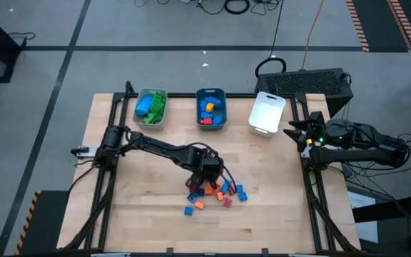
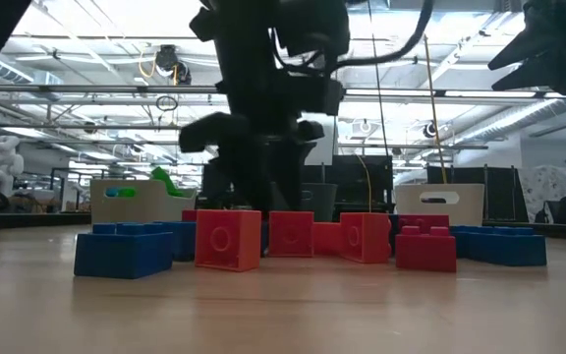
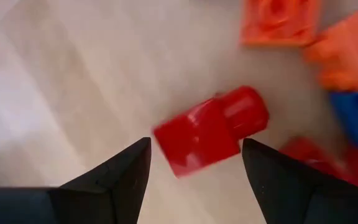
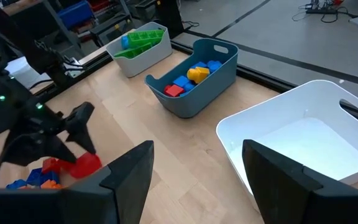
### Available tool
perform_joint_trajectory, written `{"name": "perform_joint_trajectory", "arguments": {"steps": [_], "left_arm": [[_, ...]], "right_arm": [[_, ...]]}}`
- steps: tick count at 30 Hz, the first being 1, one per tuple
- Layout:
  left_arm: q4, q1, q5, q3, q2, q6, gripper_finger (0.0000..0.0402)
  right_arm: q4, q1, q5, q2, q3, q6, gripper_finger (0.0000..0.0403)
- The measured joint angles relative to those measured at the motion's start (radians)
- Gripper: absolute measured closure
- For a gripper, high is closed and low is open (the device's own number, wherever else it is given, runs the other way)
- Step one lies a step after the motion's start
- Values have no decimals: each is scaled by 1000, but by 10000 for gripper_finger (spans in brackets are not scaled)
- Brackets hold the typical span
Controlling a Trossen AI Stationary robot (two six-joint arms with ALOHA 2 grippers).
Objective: Sort blocks by size
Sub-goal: Put the red 1 stud game piece into the blue bin
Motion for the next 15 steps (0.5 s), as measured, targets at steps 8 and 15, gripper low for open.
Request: {"name": "perform_joint_trajectory", "arguments": {"steps": [8,15], "left_arm": [[8,33,-6,0,0,-26,148],[7,23,163,0,0,-207,148]], "right_arm": [[0,0,0,0,0,0,165],[0,0,0,0,0,0,165]]}}
